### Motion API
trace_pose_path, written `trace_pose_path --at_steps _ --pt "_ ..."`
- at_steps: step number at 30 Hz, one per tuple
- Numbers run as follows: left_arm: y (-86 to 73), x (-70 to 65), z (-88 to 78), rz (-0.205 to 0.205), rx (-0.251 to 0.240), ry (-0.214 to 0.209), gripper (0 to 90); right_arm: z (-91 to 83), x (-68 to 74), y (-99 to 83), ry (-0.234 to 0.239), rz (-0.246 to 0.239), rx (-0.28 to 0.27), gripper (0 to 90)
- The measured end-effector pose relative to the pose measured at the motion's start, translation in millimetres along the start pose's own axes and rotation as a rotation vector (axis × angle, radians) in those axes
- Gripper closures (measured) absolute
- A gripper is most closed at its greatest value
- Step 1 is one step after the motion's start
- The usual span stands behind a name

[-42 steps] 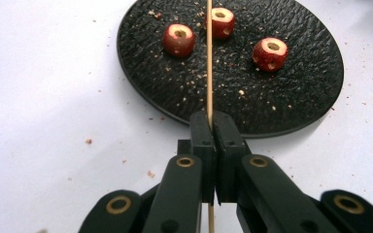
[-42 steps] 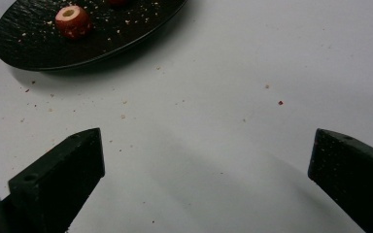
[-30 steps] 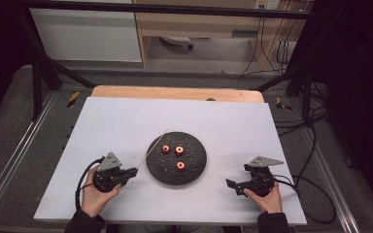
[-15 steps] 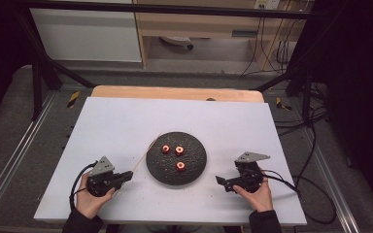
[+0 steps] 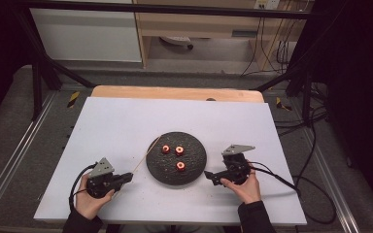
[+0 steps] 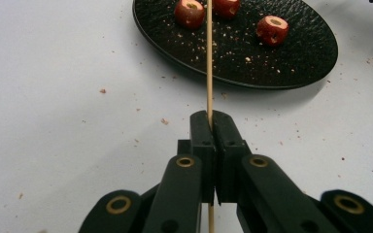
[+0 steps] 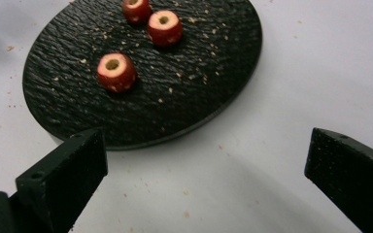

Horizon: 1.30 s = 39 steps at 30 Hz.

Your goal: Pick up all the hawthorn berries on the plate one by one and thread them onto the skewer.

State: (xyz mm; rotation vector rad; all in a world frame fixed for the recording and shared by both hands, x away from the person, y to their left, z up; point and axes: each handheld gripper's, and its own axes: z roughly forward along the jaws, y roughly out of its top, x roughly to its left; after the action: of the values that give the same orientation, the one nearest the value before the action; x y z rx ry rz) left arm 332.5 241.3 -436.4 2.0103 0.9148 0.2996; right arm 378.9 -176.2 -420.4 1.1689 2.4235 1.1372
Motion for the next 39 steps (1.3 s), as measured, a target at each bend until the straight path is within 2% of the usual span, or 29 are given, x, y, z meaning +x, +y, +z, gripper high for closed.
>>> trace_pose_path --at_steps 8,13,16,25,33,39 --pt "-0.5 0.6 -1.2 -0.004 -0.006 -0.006 88.3 10.8 18.0 27.7 0.016 -0.043 0.043 4.5" --pt "-1.5 1.6 -0.6 -0.004 -0.002 -0.006 88.3 23.3 30.6 48.0 0.024 -0.068 0.098 7.4" --pt "-1.8 2.2 -0.8 -0.002 -0.001 -0.004 88.3 28.2 35.1 53.5 0.029 -0.081 0.116 8.8" --pt "-1.6 1.3 -0.3 0.005 0.001 -0.004 88.3 45.9 49.9 72.4 0.059 -0.122 0.211 21.6" --pt "-1.3 1.6 -0.3 0.004 0.002 -0.005 88.3 62.7 55.0 81.3 0.087 -0.107 0.271 33.4" --pt "-1.0 1.5 -0.4 0.006 0.002 -0.004 88.3 73.3 58.2 84.2 0.086 -0.086 0.312 43.1"
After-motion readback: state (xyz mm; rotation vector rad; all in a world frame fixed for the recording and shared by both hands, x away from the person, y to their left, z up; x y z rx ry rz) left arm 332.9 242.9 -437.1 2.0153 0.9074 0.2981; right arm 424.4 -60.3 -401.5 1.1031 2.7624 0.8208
